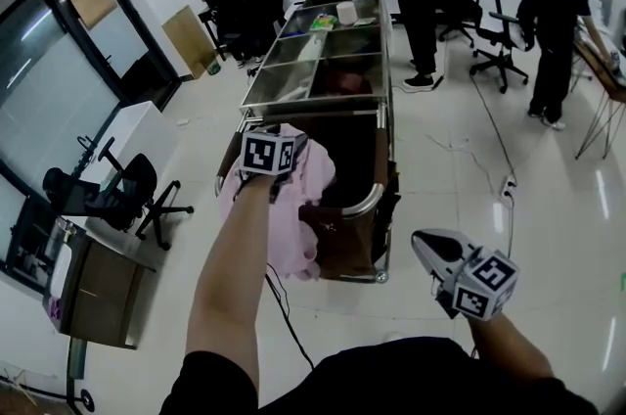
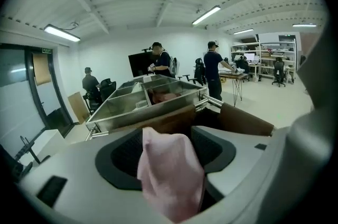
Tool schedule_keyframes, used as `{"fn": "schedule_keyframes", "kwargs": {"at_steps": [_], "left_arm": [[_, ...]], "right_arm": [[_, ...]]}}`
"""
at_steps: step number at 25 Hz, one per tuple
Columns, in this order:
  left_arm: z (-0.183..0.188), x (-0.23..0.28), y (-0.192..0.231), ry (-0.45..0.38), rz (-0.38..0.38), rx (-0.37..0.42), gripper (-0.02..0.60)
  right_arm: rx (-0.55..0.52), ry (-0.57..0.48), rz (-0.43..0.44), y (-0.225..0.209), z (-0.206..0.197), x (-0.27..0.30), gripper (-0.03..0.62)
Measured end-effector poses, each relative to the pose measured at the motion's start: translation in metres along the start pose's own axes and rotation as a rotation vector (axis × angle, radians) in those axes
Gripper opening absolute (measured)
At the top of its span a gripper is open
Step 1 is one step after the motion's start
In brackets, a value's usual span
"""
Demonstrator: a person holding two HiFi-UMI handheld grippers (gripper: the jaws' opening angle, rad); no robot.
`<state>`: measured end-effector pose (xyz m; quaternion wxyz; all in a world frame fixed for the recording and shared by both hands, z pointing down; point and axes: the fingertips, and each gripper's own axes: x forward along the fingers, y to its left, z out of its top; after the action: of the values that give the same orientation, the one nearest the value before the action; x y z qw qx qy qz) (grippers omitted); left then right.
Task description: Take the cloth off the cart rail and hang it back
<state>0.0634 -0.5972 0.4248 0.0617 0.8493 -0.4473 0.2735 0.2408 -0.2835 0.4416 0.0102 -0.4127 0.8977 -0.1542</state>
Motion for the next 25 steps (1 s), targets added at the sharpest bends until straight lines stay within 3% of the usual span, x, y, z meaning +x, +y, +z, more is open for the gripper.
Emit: {"fn": "schedule_keyframes", "kwargs": {"at_steps": [7, 15, 19, 20, 22, 23, 25], "left_arm": [[-0.002, -0.016, -0.004, -0.007, -0.029, -0.009, 0.284], [0.019, -0.075, 0.004, -0.164, 0.015, 0.012, 0.282], [0.030, -0.115, 0.000, -0.245, -0.005, -0.008, 0.277], [0.031, -0.127, -0.001, -0.272, -0.014, -0.032, 0.236], [0.028, -0.154, -0.002, -0.336, -0.033, -0.096, 0.047], [0.025, -0.169, -0.004, -0.369, -0.047, -0.125, 0.003], [0.018, -0.200, -0.010, -0.425, -0.072, -0.155, 0.000]], "right_arm": [[-0.008, 0.005, 0.006, 0.007, 0.000, 0.002, 0.020], [-0.038, 0.015, 0.023, 0.036, -0.004, 0.009, 0.020], [-0.053, 0.001, 0.026, 0.054, 0.001, 0.013, 0.020], [-0.054, -0.004, 0.026, 0.059, 0.002, 0.014, 0.020], [-0.055, -0.012, 0.027, 0.071, 0.001, 0.016, 0.020], [-0.055, -0.016, 0.028, 0.078, 0.000, 0.017, 0.020], [-0.052, -0.023, 0.028, 0.092, -0.002, 0.019, 0.020]]}}
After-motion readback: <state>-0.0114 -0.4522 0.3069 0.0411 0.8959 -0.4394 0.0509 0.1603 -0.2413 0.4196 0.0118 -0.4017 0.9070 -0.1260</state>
